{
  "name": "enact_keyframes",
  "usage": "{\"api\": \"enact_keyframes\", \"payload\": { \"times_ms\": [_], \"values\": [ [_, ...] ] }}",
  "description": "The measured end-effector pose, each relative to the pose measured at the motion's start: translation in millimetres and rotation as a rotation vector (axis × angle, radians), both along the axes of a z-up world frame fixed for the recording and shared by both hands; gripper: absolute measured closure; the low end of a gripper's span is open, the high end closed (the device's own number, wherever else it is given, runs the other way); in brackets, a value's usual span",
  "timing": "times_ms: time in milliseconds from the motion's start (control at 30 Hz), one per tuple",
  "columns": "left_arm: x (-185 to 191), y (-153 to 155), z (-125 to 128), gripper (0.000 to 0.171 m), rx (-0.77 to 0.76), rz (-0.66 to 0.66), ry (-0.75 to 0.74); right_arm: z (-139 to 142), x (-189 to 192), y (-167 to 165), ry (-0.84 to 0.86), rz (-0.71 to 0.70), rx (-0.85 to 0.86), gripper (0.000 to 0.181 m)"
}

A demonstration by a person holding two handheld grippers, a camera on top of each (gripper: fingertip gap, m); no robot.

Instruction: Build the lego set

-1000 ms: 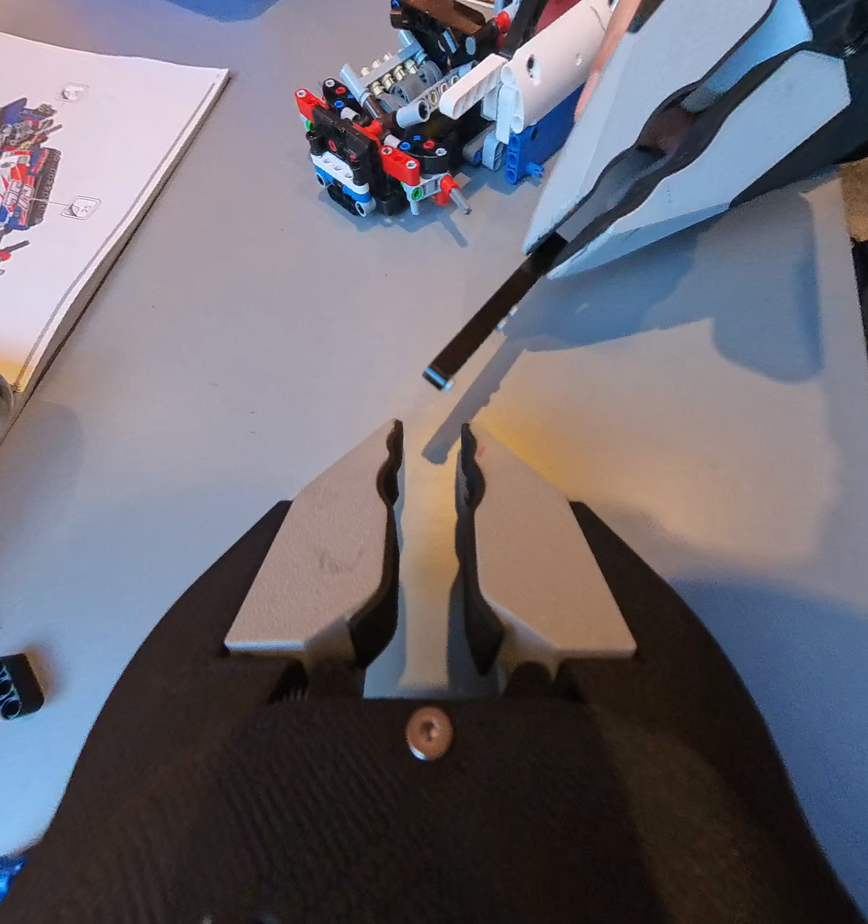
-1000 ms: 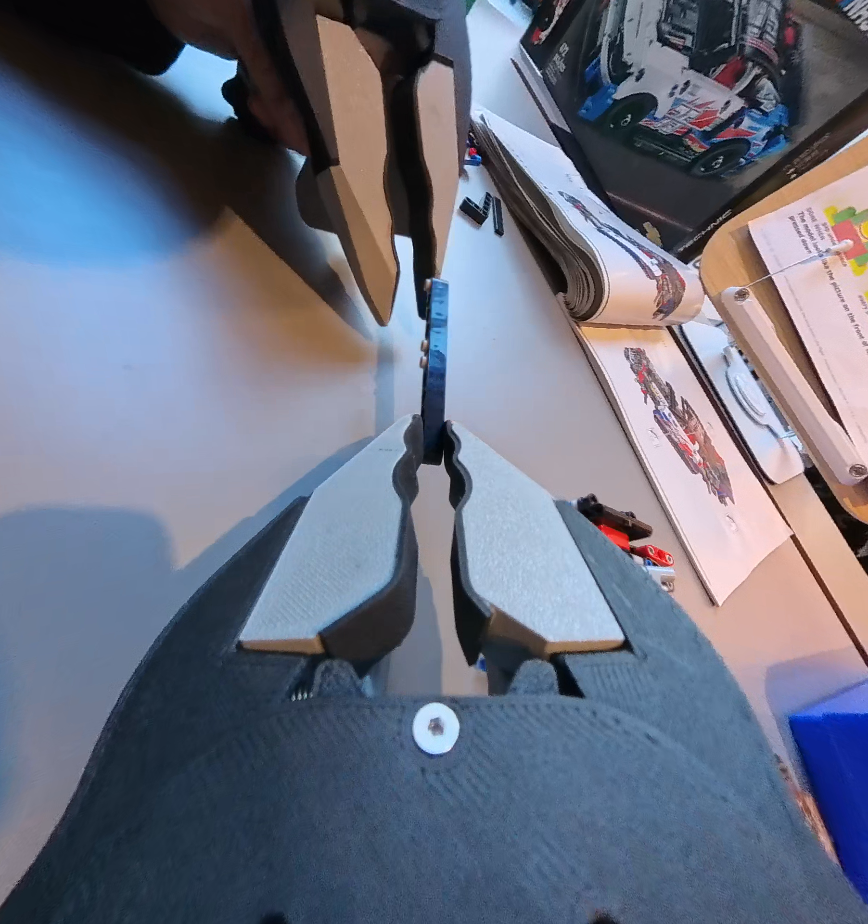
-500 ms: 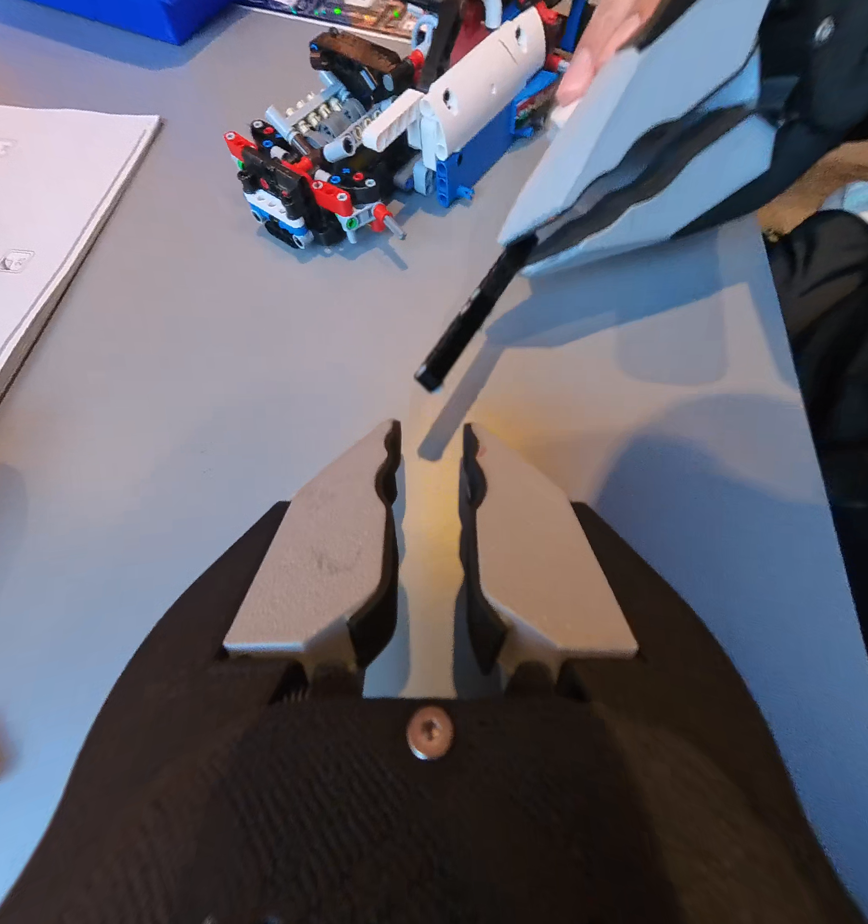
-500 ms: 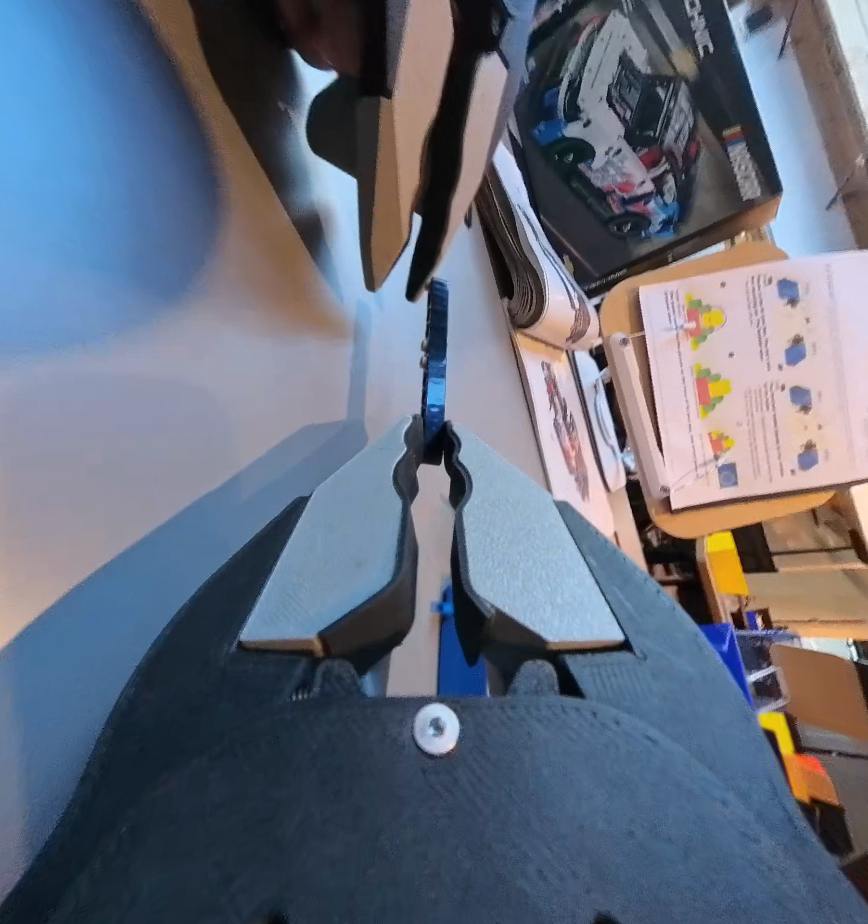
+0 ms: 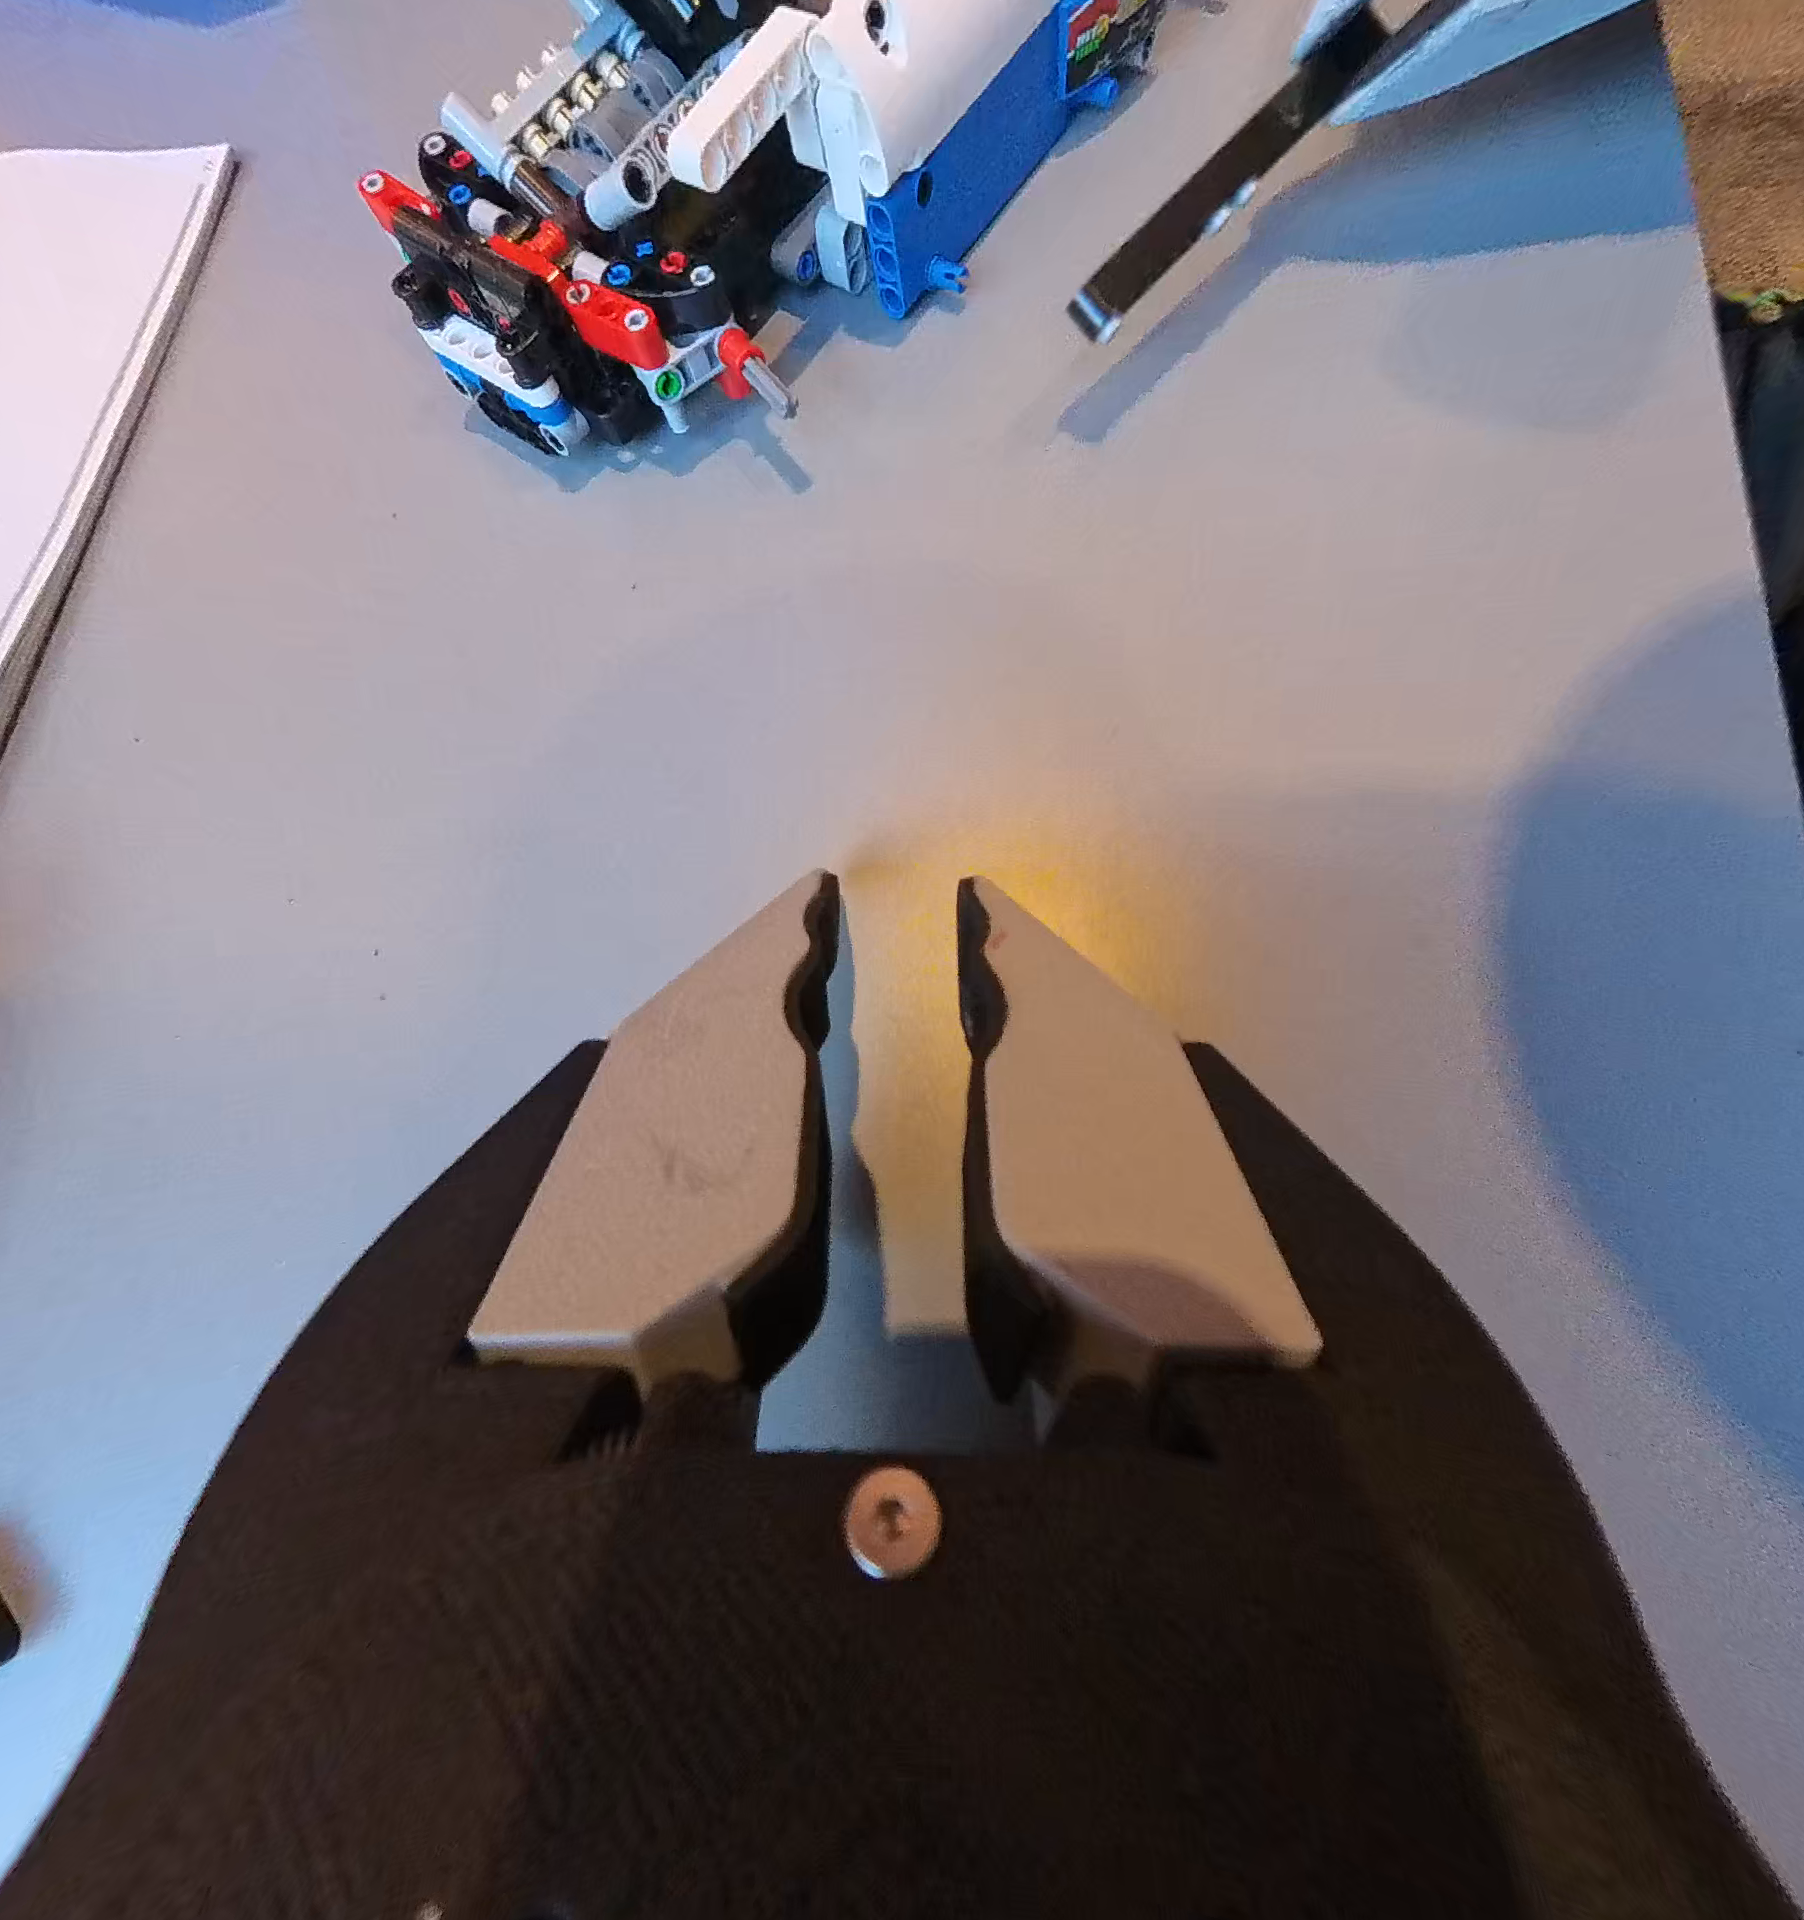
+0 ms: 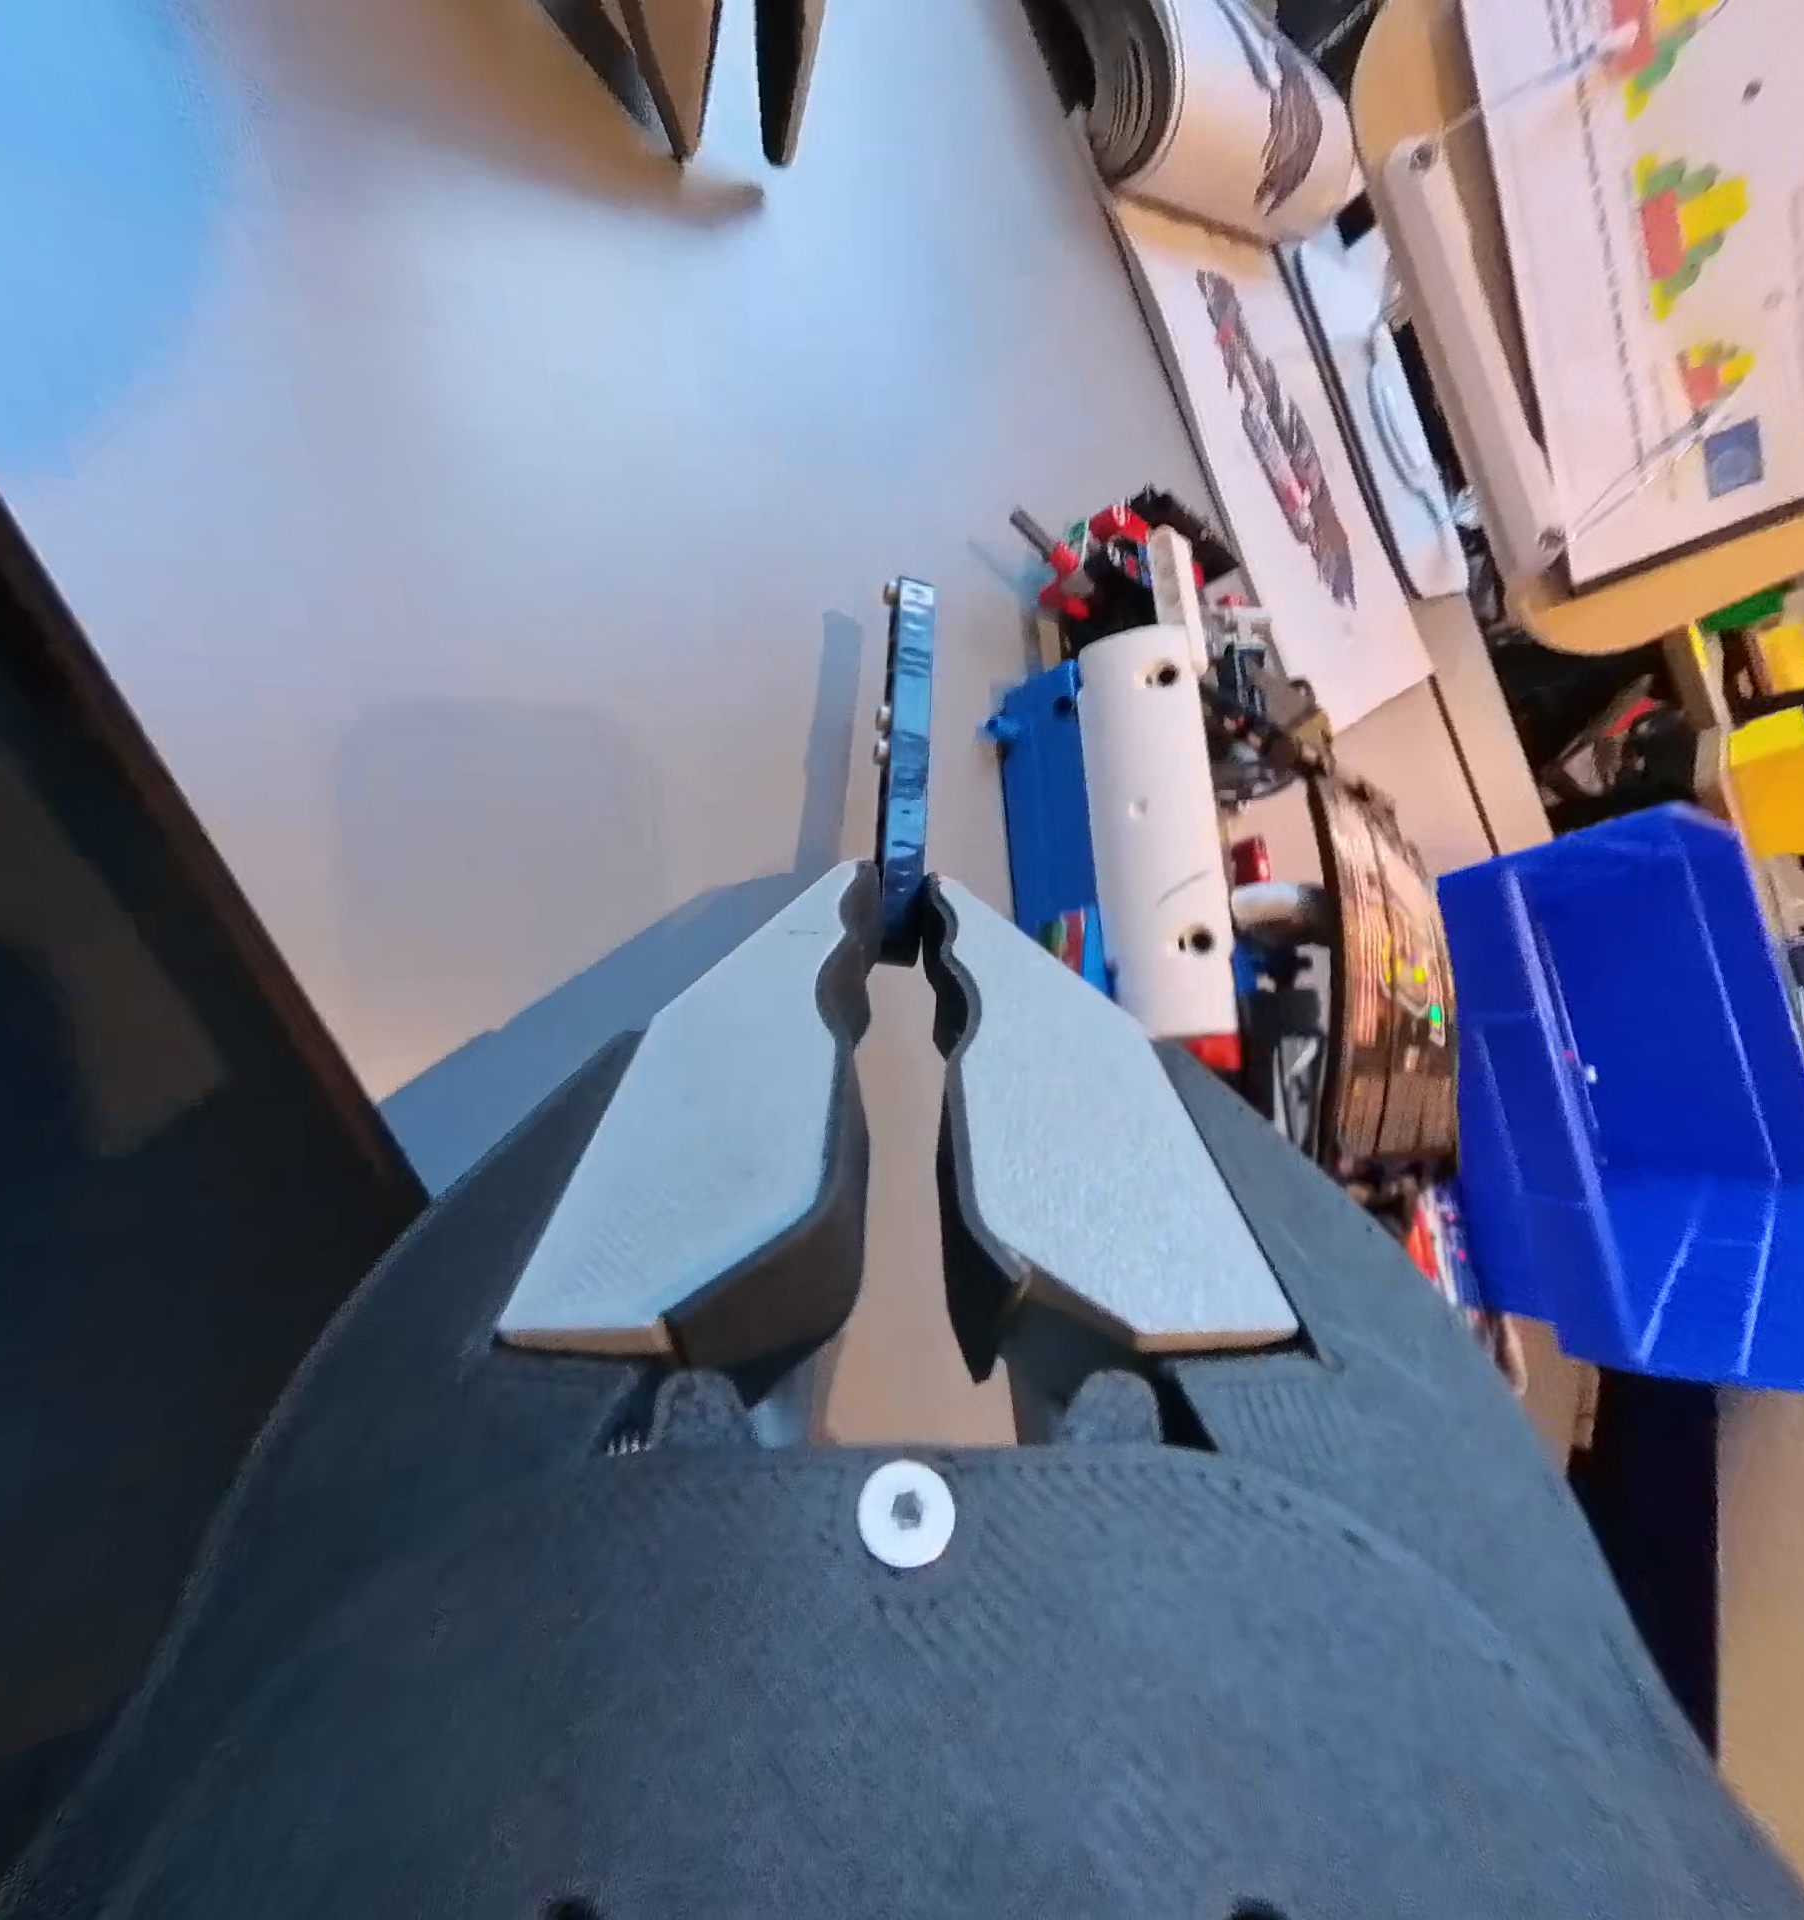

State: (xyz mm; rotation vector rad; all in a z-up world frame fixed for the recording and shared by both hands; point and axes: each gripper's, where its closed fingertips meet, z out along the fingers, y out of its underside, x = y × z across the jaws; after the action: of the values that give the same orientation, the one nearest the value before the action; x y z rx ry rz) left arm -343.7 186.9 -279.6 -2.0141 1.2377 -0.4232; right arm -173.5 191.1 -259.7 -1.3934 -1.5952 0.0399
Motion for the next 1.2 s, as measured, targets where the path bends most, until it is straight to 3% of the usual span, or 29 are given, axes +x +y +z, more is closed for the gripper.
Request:
{"api": "enact_keyframes", "payload": {
  "times_ms": [367,733,1200],
  "values": [
    [17,1,0,0.152,-0.025,-0.001,-0.013,-6,30,13,-0.086,-0.037,-0.014,0.175],
    [53,1,-1,0.153,-0.053,-0.068,-0.026,-11,13,28,-0.085,0.011,-0.011,0.175],
    [55,3,-1,0.151,-0.029,-0.069,-0.018,-20,8,37,-0.116,0.003,0.054,0.175]
  ]
}}
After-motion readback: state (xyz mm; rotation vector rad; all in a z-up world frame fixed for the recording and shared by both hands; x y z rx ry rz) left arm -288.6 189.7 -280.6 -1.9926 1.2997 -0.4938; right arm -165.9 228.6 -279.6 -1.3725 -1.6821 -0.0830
